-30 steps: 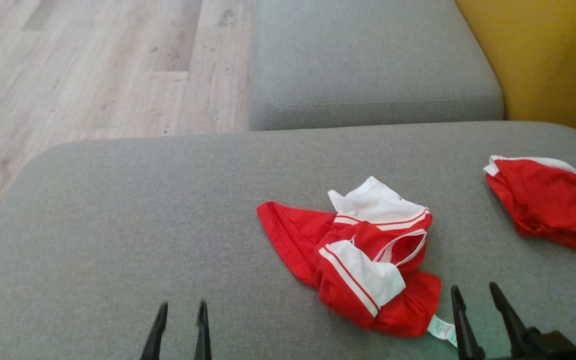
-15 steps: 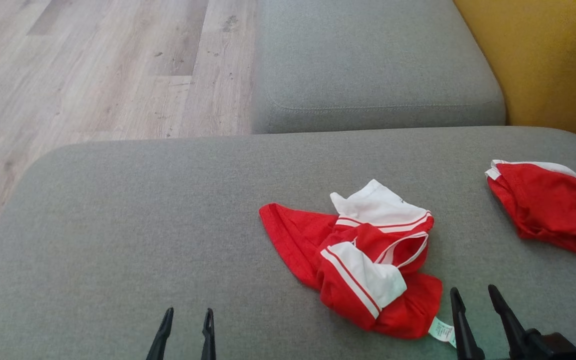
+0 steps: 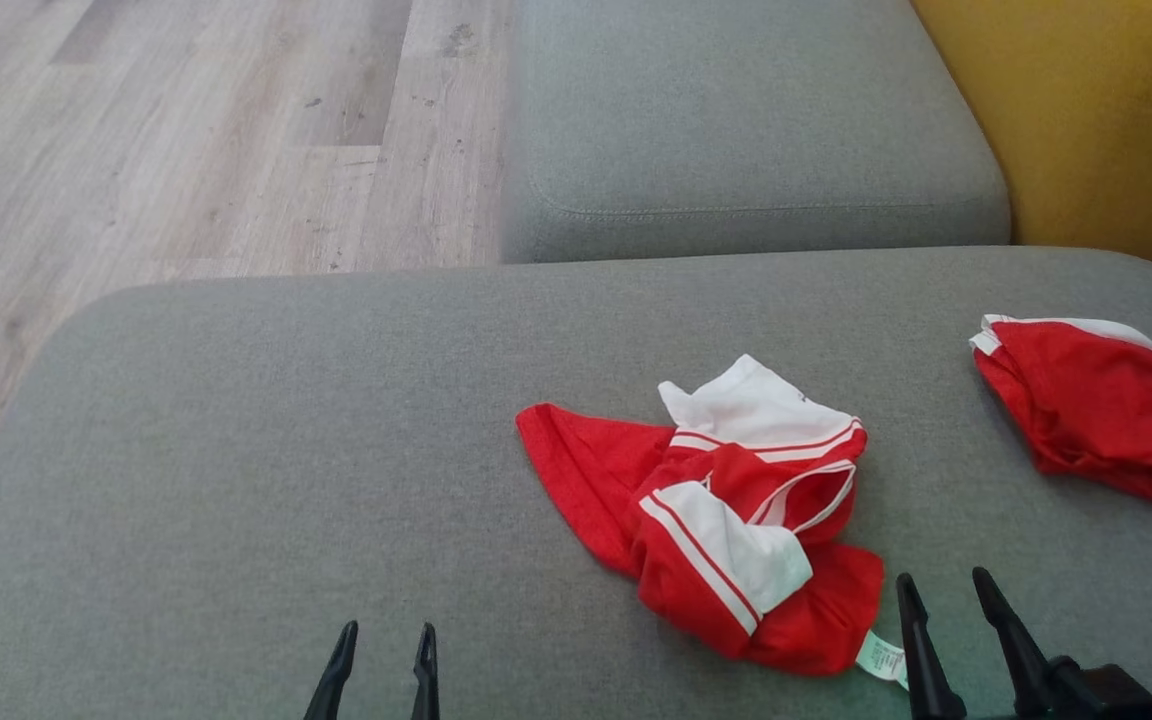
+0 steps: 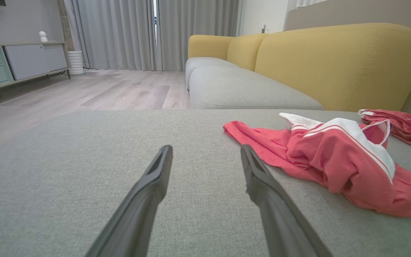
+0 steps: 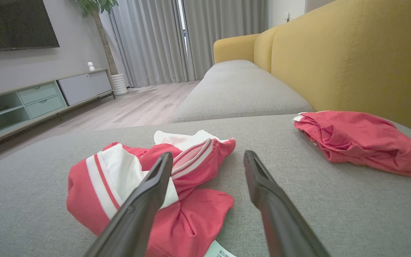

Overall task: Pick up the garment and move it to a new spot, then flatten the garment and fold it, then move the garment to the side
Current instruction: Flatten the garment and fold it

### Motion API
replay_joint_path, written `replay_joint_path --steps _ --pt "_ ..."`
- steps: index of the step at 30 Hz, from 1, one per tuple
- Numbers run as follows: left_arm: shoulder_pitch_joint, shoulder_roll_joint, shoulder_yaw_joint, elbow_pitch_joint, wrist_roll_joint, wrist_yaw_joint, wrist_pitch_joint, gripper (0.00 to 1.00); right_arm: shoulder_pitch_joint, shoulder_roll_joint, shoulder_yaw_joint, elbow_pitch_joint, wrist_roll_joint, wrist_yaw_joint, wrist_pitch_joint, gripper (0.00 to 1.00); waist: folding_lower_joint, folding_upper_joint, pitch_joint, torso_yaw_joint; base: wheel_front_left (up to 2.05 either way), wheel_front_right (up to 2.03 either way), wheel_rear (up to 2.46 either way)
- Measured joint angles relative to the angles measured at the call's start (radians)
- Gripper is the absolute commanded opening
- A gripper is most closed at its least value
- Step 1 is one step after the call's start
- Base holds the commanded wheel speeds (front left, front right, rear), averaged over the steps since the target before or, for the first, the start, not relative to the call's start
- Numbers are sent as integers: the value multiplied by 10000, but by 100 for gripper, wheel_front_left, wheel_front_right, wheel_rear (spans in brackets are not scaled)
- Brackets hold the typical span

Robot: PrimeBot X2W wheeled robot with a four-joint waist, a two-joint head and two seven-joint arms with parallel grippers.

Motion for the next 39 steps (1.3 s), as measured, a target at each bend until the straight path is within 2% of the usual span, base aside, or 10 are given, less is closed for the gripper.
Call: replay_joint_path --steps 9,15,18,23,28,33,34,35,39 --pt "-533 -56 -332 282 385 -395 0 100 -18 0 2 -61 0 0 0 100 0 0 262 -87 0 0 0" --pt "-1898 -127 -1313 1035 416 -828 0 100 -65 0 58 -63 2 0 0 100 0 0 635 -309 0 0 0" --pt "-2473 -136 -1831 1279 111 -911 0 100 -109 0 109 -63 2 0 0 100 1 0 782 -420 0 0 0" --pt "-4071 -201 -3269 1960 -508 -1241 320 100 -409 0 362 -56 2 0 0 100 1 0 1123 -734 0 0 0" --pt "-5143 -234 -4125 2817 -1120 -1177 915 100 -589 0 608 -8 2 0 0 100 1 0 1390 -1119 0 0 0" --pt "-5507 -244 -4753 3684 -1904 -1162 1438 99 -793 0 694 21 2 0 0 100 2 0 1651 -1529 0 0 0" --pt "-5560 -247 -4840 3820 -2004 -1152 1436 45 -844 0 696 36 2 0 2 100 2 0 1687 -1609 0 0 0" --pt "-5613 -247 -4874 3948 -2063 -1093 1421 0 -907 0 698 42 2 0 0 100 2 0 1712 -1694 0 0 0" --pt "-5948 -249 -5195 4255 -2581 -1076 1327 0 -945 0 662 48 2 0 0 100 1 0 1696 -2100 0 0 0"
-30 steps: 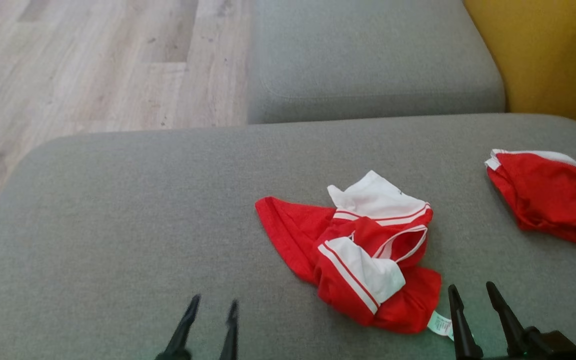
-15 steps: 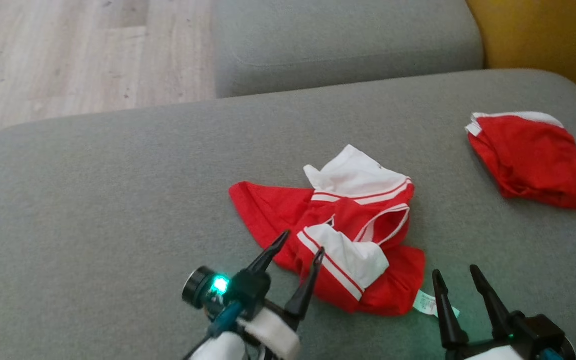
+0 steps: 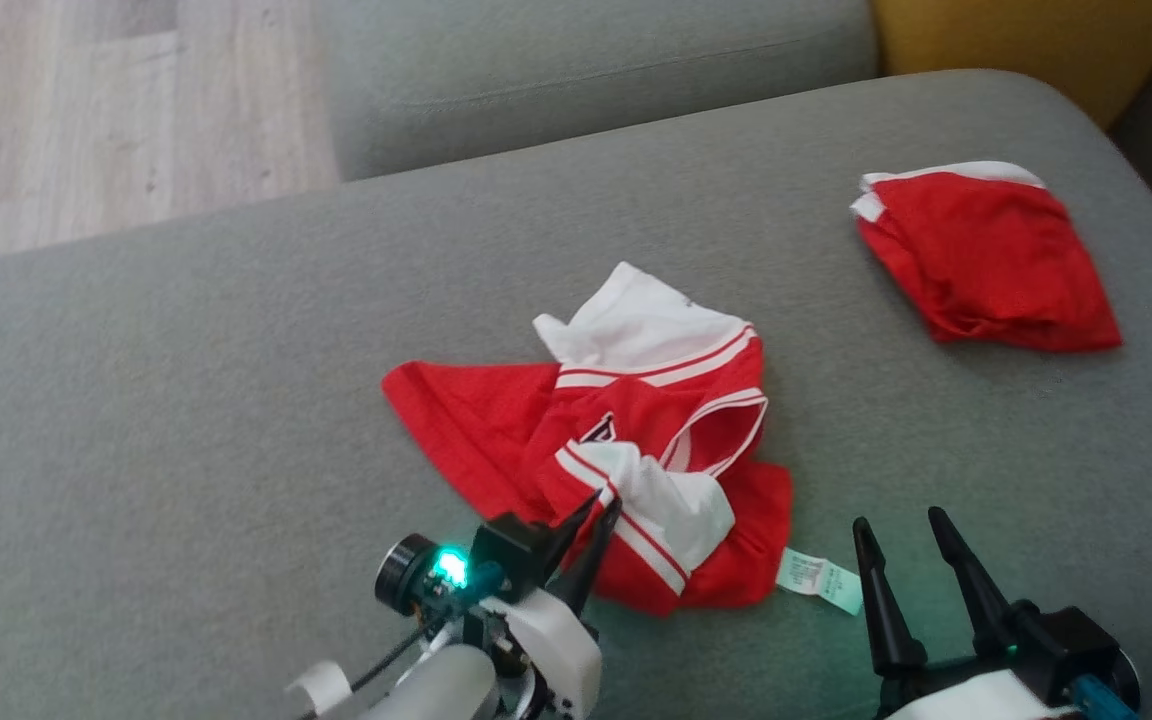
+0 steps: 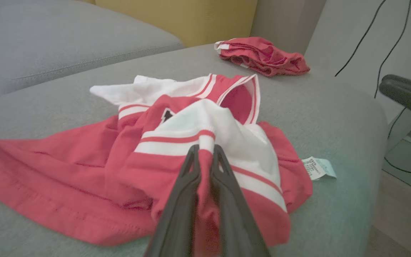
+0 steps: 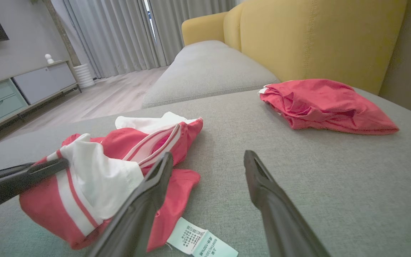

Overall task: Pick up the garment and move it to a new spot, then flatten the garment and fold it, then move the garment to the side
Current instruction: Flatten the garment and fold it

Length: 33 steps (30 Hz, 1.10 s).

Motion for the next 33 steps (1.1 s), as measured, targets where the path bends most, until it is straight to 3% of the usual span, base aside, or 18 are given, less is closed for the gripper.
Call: replay_joint_path --steps 6,10,18,22,27,33 --pt "-476 4 -192 -1058 -1795 -596 -178 0 1 0 36 -42 79 0 0 100 -2 0 -253 -520 0 0 0" --pt "-2061 -19 81 -1737 -2673 -708 -169 0 1 -2 94 -67 163 0 0 100 -1 0 -384 -928 0 0 0" --pt "-6912 -15 1787 -1306 -2508 -593 -652 0 58 -2 284 -105 161 0 0 100 -1 0 -656 -1502 0 0 0" --pt "-8361 8 2629 -671 -2589 -462 -897 0 127 -2 35 -132 159 0 0 100 -3 0 -808 -1415 0 0 0" --pt "-7399 29 2748 -270 -3172 -514 -940 0 301 -4 -73 -284 161 0 2 100 -2 0 -835 -946 0 0 0" --pt "-3114 186 2234 -495 -3944 -612 -813 0 341 -2 -240 -353 163 0 2 100 -1 0 -726 -128 0 0 0"
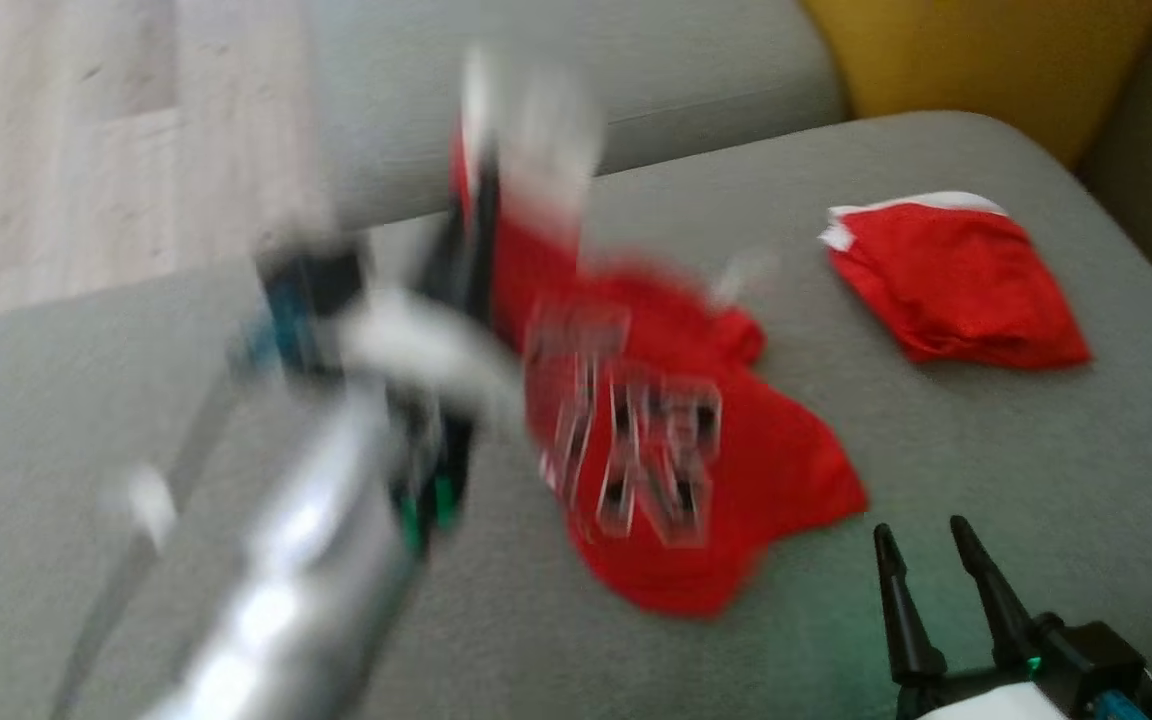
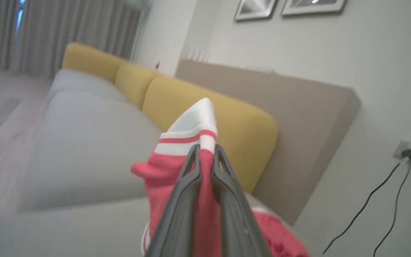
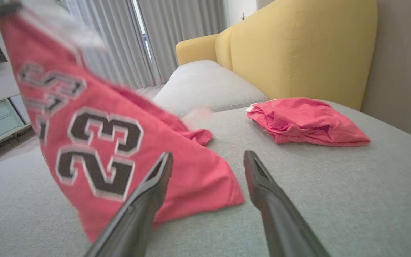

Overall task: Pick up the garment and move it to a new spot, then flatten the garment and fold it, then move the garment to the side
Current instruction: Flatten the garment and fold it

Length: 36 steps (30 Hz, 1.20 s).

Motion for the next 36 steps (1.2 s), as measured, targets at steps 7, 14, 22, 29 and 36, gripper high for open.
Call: replay_joint_path --steps 7,14,22,29,36 --pt "3588 130 -1137 -27 226 332 -222 0 16 0 -33 6 -6 0 0 100 0 0 223 869 0 0 0" --pt "4383 0 -2084 -320 1390 468 -504 100 -33 2 -33 10 -33 0 -2 100 0 0 446 1557 0 0 0" --pt "4581 -6 -2752 -1055 2140 437 -510 100 -33 2 -31 44 -33 0 -2 100 0 0 448 1758 0 0 0" --pt "4567 729 -2823 -3478 2261 673 520 100 -33 2 -31 59 -33 0 -2 100 0 0 410 1736 0 0 0" --pt "4513 2069 -2600 -5298 2922 1979 1996 100 -32 0 35 88 -29 0 -2 100 0 0 404 1479 0 0 0"
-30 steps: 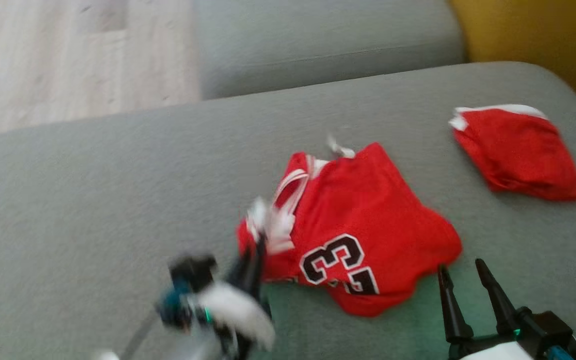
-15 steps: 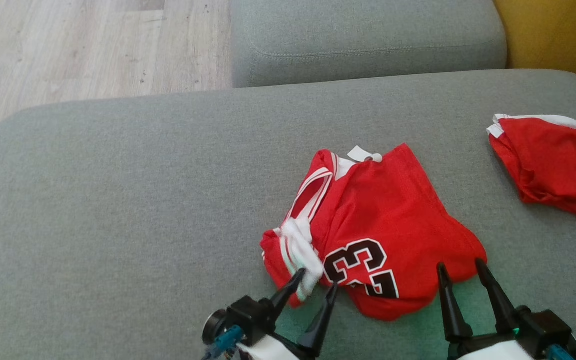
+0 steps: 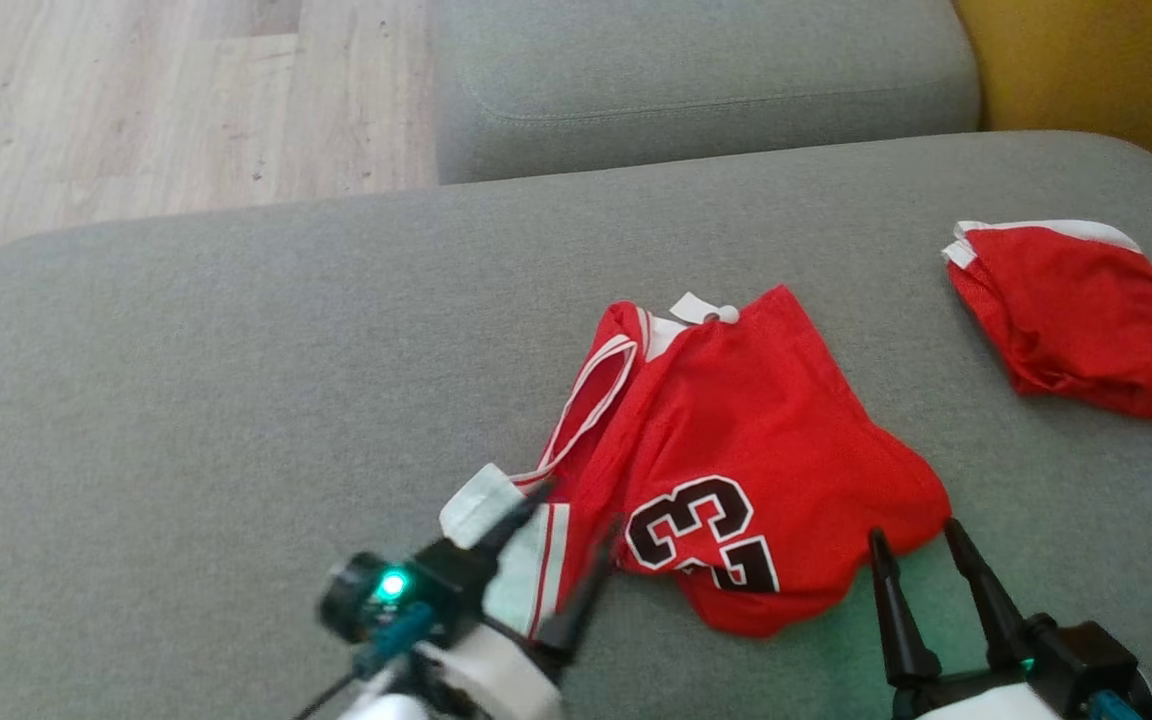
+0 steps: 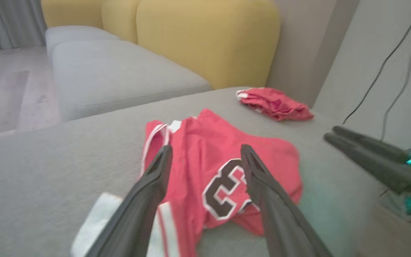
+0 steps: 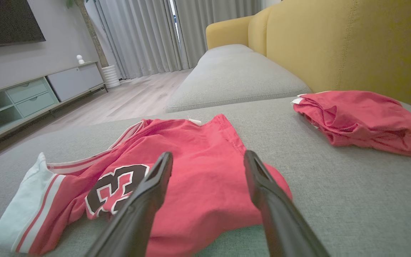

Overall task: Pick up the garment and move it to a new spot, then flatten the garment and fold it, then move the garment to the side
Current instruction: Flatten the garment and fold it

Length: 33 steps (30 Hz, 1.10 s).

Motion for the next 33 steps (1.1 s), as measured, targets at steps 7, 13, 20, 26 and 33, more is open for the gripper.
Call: replay_joint_path --steps 7,13,20,26,33 --pt "30 1001 508 368 437 807 328 100 1 2 -86 13 13 0 0 100 0 0 102 -67 0 0 0" --pt "-199 882 606 1682 142 82 44 100 -23 2 -19 40 13 0 0 100 0 0 234 -9 0 0 0" --pt "-1567 297 451 3453 337 -441 -389 100 -172 2 82 58 -35 0 0 100 1 0 548 -75 0 0 0" --pt "-1953 -96 399 4842 242 -968 -466 100 -468 2 113 92 -92 0 0 100 1 0 796 -240 0 0 0" --pt "-2101 -305 293 5524 63 -1275 -612 0 -470 2 107 128 -90 0 2 100 1 0 765 -436 0 0 0"
